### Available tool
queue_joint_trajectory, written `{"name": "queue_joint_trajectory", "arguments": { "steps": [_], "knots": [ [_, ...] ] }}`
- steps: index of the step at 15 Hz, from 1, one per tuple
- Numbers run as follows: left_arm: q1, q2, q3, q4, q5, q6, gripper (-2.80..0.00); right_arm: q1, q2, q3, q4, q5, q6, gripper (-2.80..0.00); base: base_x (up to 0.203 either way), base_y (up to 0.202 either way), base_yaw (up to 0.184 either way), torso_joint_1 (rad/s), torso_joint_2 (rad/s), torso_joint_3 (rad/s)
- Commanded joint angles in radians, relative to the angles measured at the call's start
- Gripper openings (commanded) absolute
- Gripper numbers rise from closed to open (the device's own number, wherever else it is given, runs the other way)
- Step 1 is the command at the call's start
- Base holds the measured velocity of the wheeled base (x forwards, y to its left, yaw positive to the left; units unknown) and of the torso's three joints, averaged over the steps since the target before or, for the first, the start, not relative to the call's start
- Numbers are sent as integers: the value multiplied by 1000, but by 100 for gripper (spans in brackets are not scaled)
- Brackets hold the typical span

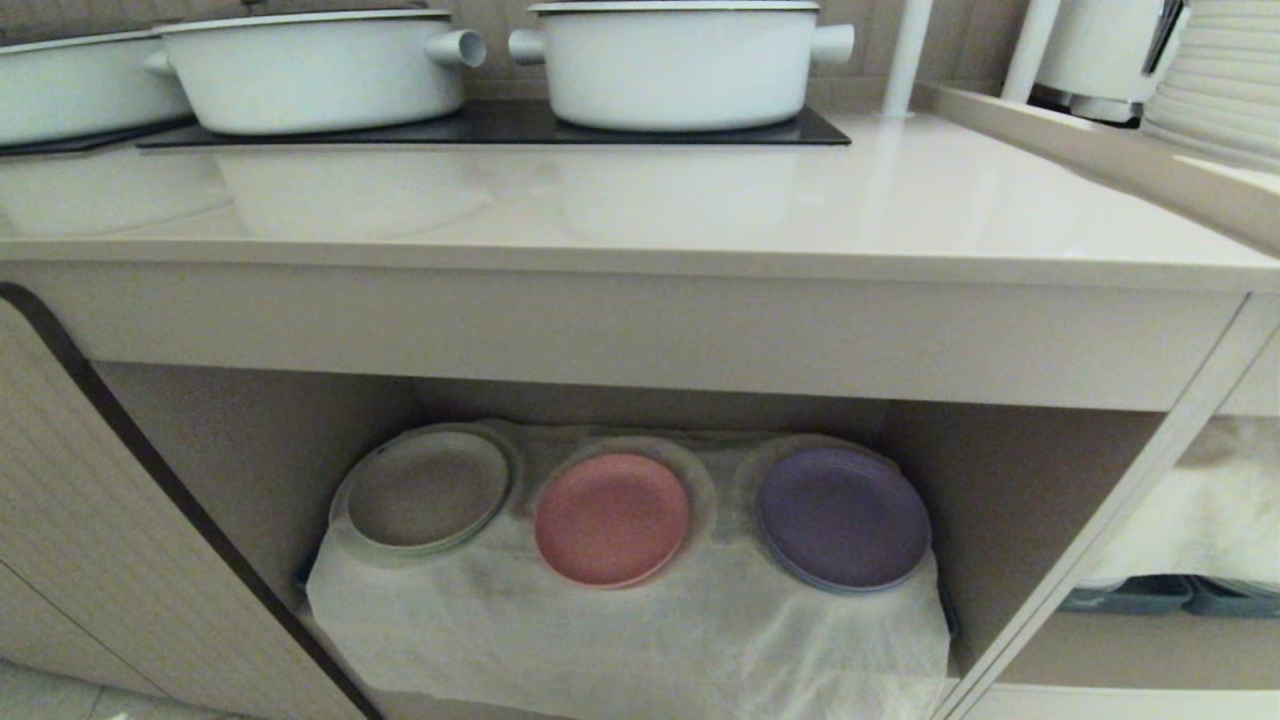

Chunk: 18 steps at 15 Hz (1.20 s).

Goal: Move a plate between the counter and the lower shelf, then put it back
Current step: Pick up the plate in the cupboard

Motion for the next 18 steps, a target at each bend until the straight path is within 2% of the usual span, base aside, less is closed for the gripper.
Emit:
{"name": "queue_joint_trajectory", "arguments": {
  "steps": [1,2,4,8,9,11,15,18],
  "knots": [
    [0,3,9,110,-40,-18,-280,0,0,0,0,0,0,-280,0,0,0,0,0,0],
    [0,3,9,148,-52,-21,-280,0,0,0,0,0,0,-280,0,0,0,0,0,0],
    [5,4,9,147,-49,-26,-280,0,0,0,0,0,0,-280,0,0,0,0,0,0],
    [64,5,9,148,-56,-13,-280,0,0,0,0,0,0,-280,0,0,0,0,0,0],
    [100,2,9,147,-57,-7,-280,0,0,0,0,0,0,-280,0,0,0,0,0,0],
    [154,-62,9,145,-54,-15,-280,0,0,0,0,0,0,-280,0,0,0,0,0,0],
    [166,-256,9,144,-45,-54,-280,0,0,0,0,0,0,-280,0,0,0,0,0,0],
    [168,-282,9,145,-42,-62,-280,0,0,0,0,0,0,-280,0,0,0,0,0,0]
  ]
}}
